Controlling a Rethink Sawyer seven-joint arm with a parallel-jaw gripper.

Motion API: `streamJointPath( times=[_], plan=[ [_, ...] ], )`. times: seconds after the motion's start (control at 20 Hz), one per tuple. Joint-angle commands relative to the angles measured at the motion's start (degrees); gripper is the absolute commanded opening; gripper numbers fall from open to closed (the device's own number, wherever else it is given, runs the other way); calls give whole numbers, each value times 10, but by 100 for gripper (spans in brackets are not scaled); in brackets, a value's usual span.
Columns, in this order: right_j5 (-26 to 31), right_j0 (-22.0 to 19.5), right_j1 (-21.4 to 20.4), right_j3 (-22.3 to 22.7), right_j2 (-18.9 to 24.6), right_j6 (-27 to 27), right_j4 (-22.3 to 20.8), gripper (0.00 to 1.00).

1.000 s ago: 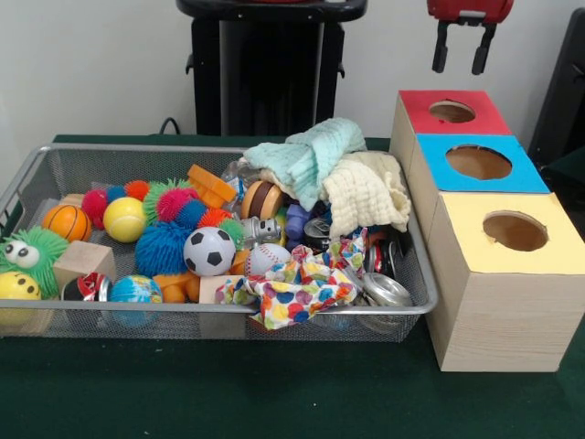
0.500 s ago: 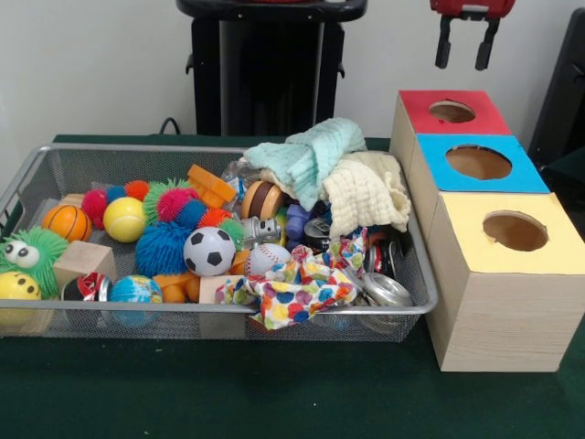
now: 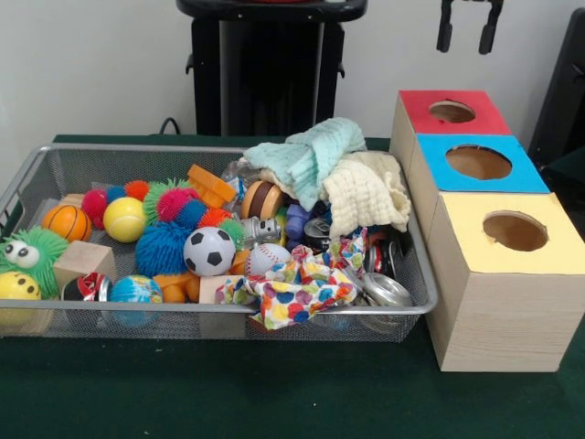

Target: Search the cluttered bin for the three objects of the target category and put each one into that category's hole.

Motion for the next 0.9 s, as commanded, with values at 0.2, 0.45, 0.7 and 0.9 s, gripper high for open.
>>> streamJointPath(
  times=[0.2,0.45,0.7,0.9],
  plan=[
    [69,-91,-28,4,27,24,-24,100],
    [21,-128,-17,28,58,22,-38,100],
    [-13,-144,-3,44,70,35,-52,100],
    [-20,-166,7,48,95,21,-70,100]
  ],
)
